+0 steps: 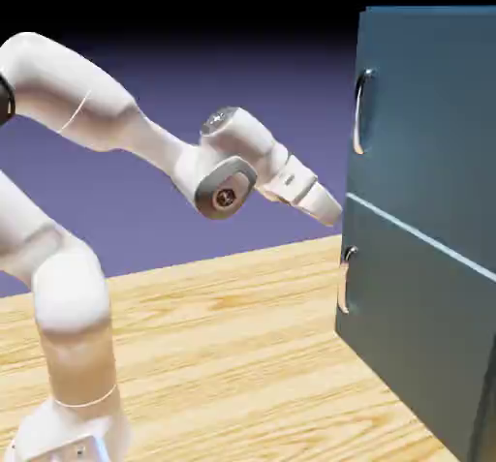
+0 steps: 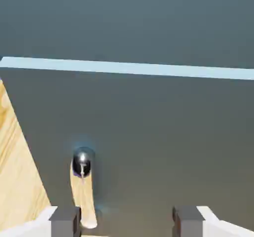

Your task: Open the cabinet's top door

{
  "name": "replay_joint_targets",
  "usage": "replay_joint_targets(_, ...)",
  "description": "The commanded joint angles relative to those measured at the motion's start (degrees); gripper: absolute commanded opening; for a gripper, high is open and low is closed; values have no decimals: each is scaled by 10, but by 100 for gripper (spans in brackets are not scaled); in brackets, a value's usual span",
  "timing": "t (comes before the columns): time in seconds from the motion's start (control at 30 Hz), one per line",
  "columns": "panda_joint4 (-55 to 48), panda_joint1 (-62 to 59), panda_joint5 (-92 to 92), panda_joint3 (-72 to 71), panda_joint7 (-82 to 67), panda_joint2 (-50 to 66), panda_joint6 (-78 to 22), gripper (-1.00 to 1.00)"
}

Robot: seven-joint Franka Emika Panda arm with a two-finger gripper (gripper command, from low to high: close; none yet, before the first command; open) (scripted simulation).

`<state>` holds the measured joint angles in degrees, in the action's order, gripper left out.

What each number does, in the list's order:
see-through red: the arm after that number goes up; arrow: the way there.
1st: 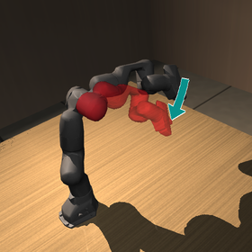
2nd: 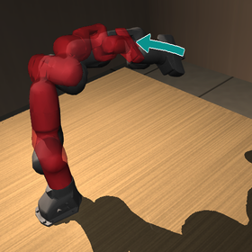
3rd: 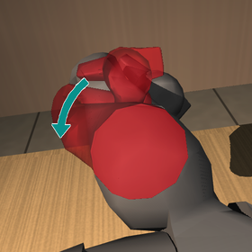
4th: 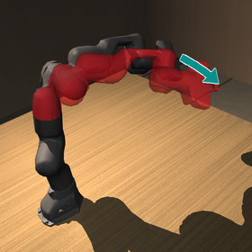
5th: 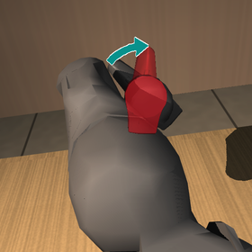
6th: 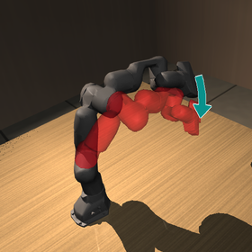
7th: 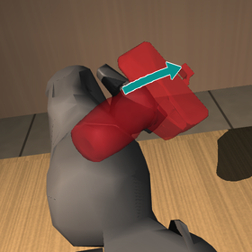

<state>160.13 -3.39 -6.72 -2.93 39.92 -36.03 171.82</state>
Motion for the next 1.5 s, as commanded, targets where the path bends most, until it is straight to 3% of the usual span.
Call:
replay_joint_targets(0.0, -3, -15, -25, -11, -9, -13, -8, 0)
replay_joint_targets(1.47, -145, -680, -1122, -488, -424, -563, -364, 0)
